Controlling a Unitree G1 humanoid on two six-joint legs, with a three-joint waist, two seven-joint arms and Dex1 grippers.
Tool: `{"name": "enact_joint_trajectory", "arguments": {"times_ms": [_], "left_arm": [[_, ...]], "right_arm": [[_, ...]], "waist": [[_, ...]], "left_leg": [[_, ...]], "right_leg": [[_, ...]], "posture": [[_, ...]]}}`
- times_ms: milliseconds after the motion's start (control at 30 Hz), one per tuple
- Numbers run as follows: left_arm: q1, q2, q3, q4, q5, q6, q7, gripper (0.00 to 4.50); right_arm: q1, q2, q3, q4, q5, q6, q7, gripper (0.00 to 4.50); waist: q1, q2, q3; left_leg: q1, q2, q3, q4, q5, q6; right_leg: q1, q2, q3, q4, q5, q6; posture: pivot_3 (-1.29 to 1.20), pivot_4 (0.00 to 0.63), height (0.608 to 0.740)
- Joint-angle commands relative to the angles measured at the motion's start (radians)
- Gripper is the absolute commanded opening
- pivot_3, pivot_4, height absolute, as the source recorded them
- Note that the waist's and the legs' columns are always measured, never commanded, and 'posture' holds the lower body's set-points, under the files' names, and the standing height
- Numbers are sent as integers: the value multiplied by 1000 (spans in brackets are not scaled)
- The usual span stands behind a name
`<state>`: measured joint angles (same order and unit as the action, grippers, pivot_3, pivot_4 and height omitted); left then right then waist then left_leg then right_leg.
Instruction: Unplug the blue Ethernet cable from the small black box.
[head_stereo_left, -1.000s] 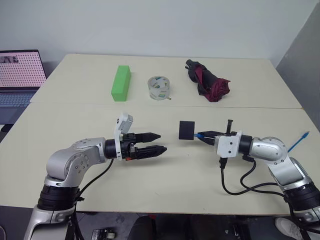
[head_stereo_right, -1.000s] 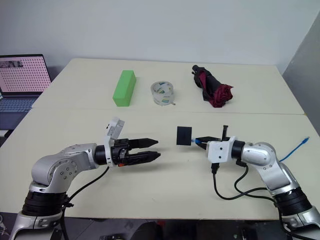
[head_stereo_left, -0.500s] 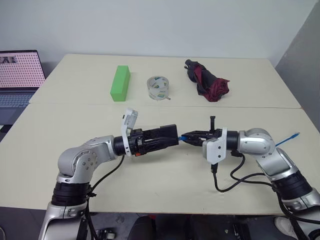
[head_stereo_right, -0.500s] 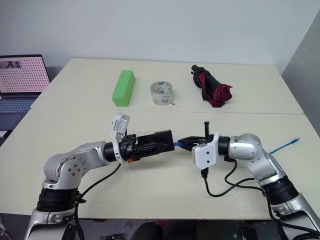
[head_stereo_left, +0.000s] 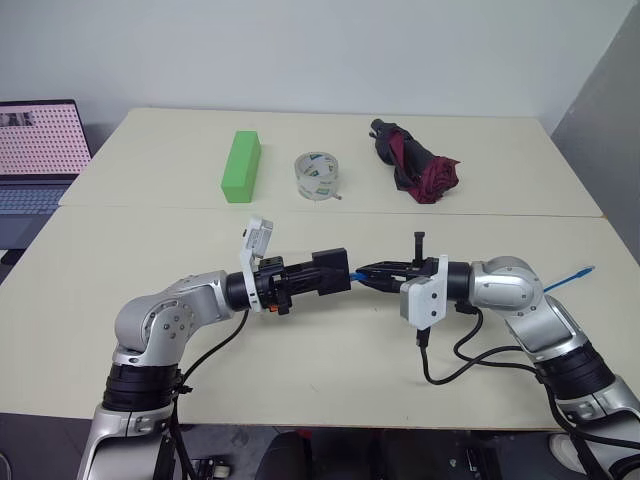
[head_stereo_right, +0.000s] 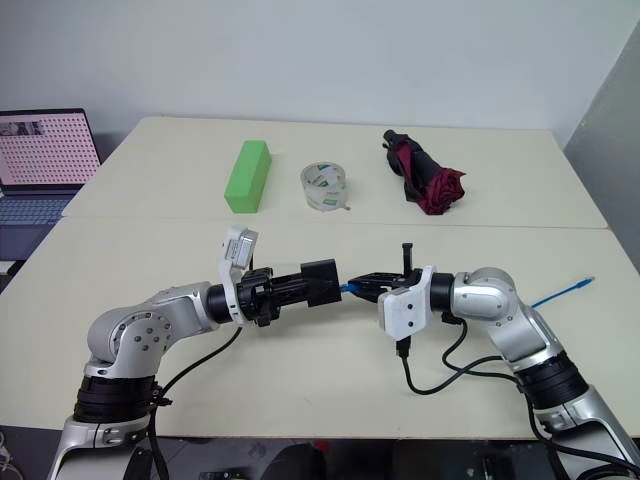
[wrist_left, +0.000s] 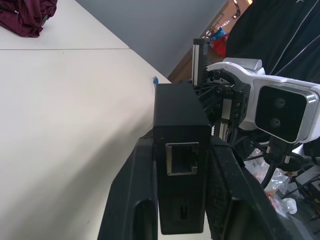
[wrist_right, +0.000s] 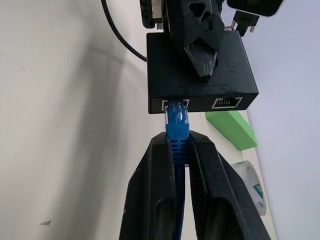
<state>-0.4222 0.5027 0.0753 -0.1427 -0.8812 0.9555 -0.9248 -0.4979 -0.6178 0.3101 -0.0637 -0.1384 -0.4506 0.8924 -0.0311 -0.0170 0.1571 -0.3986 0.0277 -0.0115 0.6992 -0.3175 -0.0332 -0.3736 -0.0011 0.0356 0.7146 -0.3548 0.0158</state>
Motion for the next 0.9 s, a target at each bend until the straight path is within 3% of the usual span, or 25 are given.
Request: {"name": "enact_joint_trajectory", "arguments": {"times_ms": [33,100,167,333,467,567,733,900], "left_arm": [[-15,-2,8,0,-5,-11,0,791],[-16,2,6,1,-4,-12,-6,791],[-15,9,2,-3,-2,-12,-18,791],[-12,26,-6,-8,5,-21,-47,791],[-13,50,-20,-8,26,-41,-85,791],[-18,70,-39,-3,51,-67,-118,791],[-40,100,-76,-15,84,-116,-194,791],[-48,118,-88,-31,95,-133,-231,791]], "right_arm": [[-21,-3,-2,-37,6,-39,4,99],[-24,-13,6,-23,-12,-75,7,99],[-29,-18,7,-15,-13,-86,10,806],[-28,-48,-9,-39,40,-26,52,2016],[16,-95,-47,-139,177,178,113,2917],[62,-111,-85,-260,361,473,126,3593],[90,-82,-147,-388,698,961,48,3601],[81,-29,-181,-398,849,1183,-25,3601]], "waist": [[0,0,0],[0,0,0],[0,0,0],[0,0,0],[2,0,0],[2,0,0],[1,0,0],[2,0,0]], "left_leg": [[0,0,0,0,0,0],[0,0,0,0,0,0],[0,0,0,0,0,0],[0,0,0,0,0,0],[0,0,0,0,0,0],[0,0,0,0,0,0],[-1,0,-2,0,0,0],[-1,0,-2,0,0,0]], "right_leg": [[0,0,0,0,0,0],[0,0,0,0,0,0],[0,0,0,0,0,0],[0,0,0,0,0,0],[0,0,0,0,0,0],[0,0,0,0,0,0],[0,0,-1,0,0,0],[0,0,-1,-1,0,0]], "posture": [[0,150,740],[0,150,740],[0,150,740],[0,150,740],[0,150,740],[0,150,740],[0,150,740],[0,150,740]]}}
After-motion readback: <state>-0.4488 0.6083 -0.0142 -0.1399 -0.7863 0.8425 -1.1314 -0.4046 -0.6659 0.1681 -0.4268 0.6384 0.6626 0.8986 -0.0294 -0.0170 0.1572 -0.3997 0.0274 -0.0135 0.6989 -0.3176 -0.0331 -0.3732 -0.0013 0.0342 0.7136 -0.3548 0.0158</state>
